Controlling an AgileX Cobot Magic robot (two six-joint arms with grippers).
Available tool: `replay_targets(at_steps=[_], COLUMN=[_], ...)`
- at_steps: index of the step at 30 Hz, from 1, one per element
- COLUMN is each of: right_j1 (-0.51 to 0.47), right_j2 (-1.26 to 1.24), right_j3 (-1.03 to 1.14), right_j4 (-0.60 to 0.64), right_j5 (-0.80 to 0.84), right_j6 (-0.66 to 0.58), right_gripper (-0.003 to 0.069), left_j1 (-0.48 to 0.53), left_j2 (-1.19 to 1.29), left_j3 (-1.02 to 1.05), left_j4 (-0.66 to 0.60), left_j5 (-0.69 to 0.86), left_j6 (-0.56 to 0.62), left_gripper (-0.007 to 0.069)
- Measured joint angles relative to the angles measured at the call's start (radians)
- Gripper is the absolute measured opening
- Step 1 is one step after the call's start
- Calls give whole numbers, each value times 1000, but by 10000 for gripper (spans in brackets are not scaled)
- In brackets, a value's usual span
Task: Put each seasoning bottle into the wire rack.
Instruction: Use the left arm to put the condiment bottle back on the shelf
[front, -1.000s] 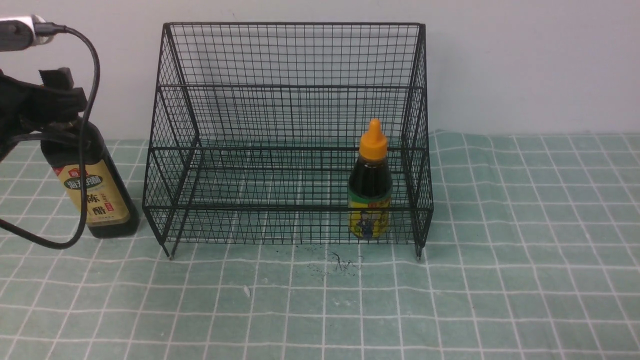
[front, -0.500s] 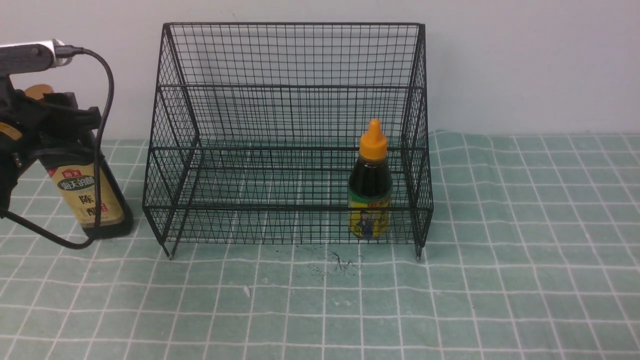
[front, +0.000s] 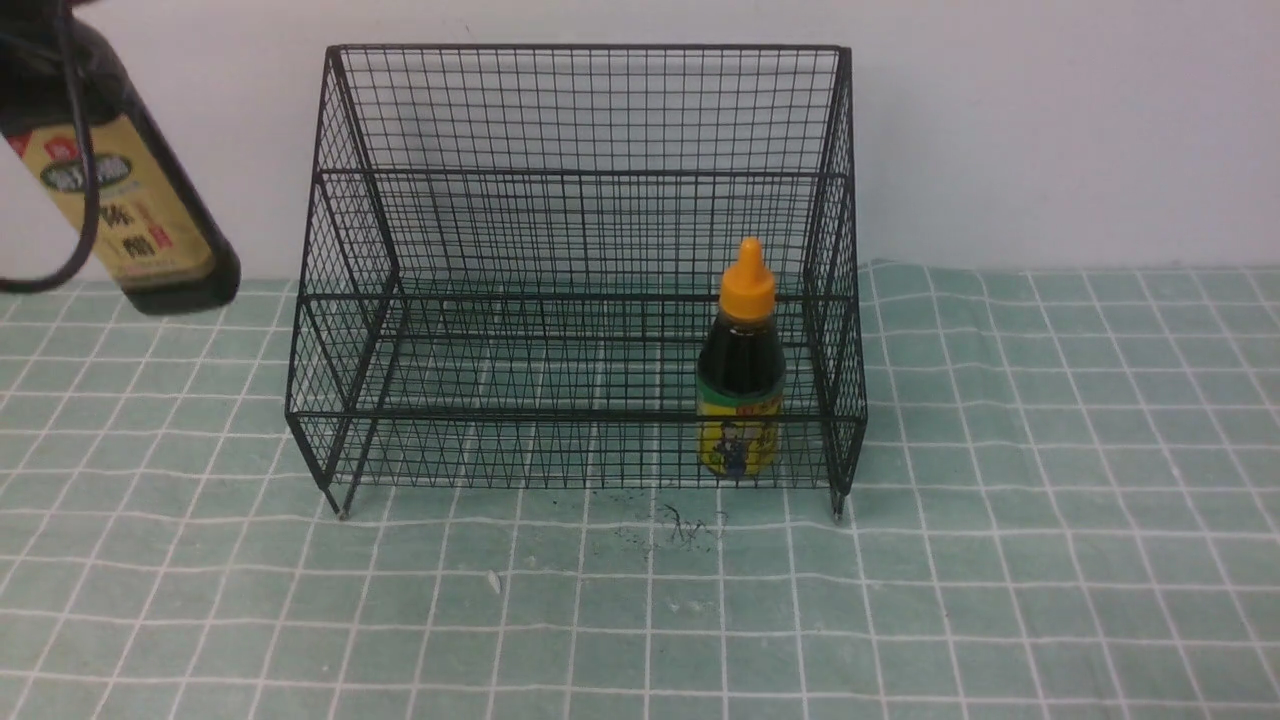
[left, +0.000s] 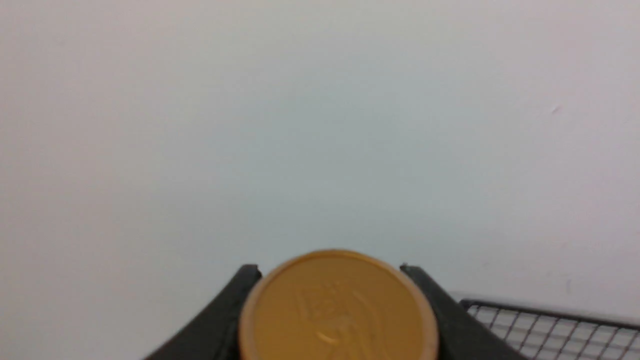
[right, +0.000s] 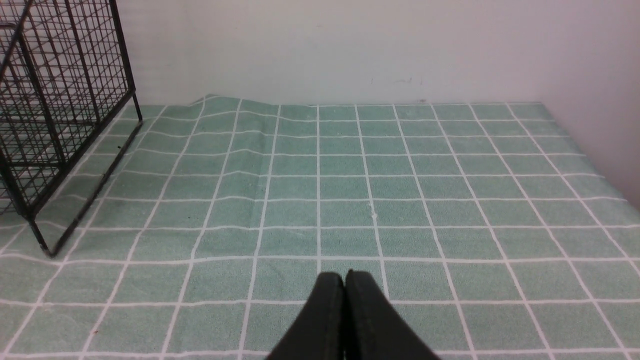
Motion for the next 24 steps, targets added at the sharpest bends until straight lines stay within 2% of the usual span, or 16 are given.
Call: replay_targets(at_steps=[6, 13, 18, 24], right_j1=[0, 0, 0, 0], right_j2=[0, 0, 0, 0], right_j3=[0, 0, 0, 0], right_j4=[0, 0, 0, 0], right_j5=[0, 0, 0, 0], right_j6=[0, 0, 0, 0], right_gripper=[-15, -15, -15, -15], left_j1=[-97, -203, -243, -245], left_j2=[-4, 38, 92, 156], left_j3=[-103, -130, -131, -131], left_j4=[-8, -22, -34, -34], left_j5=[60, 29, 18, 18], left_j6=[29, 32, 33, 36], left_gripper=[304, 304, 304, 304])
